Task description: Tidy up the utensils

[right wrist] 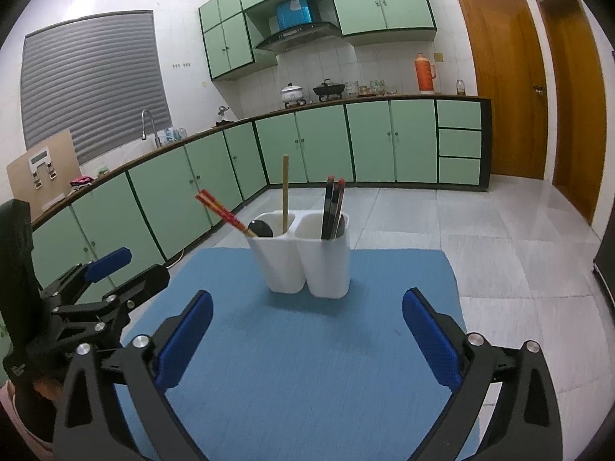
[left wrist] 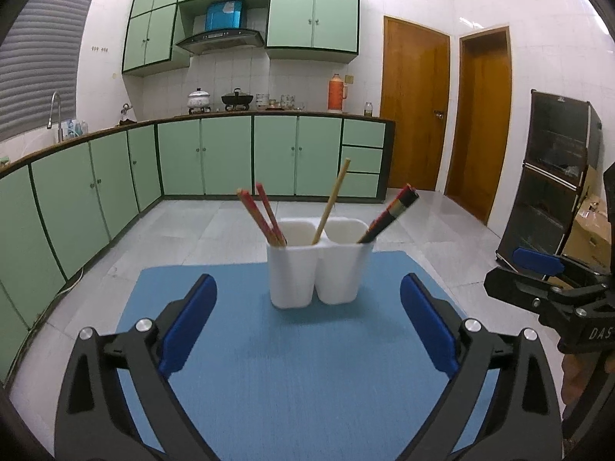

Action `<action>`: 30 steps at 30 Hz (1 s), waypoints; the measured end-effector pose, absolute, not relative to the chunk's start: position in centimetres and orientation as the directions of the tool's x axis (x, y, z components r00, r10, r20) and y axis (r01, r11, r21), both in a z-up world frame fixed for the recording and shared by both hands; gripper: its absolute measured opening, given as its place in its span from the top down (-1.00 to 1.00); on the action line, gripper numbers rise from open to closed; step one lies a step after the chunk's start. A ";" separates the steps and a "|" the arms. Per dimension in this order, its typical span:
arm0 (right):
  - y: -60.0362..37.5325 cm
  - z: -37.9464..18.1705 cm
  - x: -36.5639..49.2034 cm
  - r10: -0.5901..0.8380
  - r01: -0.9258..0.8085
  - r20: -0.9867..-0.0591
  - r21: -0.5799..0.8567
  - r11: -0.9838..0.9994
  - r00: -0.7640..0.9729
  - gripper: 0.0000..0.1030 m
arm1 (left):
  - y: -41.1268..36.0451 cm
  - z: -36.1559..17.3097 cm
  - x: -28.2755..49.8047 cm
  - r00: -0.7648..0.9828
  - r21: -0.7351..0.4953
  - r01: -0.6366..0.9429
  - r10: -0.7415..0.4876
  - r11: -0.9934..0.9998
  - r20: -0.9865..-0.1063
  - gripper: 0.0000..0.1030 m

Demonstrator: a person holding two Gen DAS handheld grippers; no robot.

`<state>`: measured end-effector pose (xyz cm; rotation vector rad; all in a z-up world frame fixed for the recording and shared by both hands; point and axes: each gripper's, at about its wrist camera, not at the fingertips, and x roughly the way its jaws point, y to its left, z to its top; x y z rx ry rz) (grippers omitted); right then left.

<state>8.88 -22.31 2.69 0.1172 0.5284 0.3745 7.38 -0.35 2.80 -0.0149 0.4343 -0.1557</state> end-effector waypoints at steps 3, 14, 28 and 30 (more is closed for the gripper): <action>-22.2 2.5 7.8 0.383 -0.321 -0.470 0.210 0.923 0.795 -0.88 | -0.6 2.6 6.0 0.893 -0.047 0.154 -0.159 0.987 -0.422 -0.82; -22.0 2.2 5.2 0.395 -0.337 -0.471 0.205 0.919 0.789 -0.88 | -0.9 2.4 3.4 0.892 -0.029 0.139 -0.138 0.990 -0.430 -0.82; -21.9 2.1 4.0 0.389 -0.340 -0.473 0.190 0.921 0.790 -0.88 | -0.6 3.0 1.8 0.891 -0.037 0.123 -0.126 0.992 -0.435 -0.82; -21.9 2.1 4.0 0.388 -0.340 -0.474 0.188 0.921 0.790 -0.88 | -0.5 3.0 1.7 0.892 -0.037 0.119 -0.123 0.992 -0.434 -0.82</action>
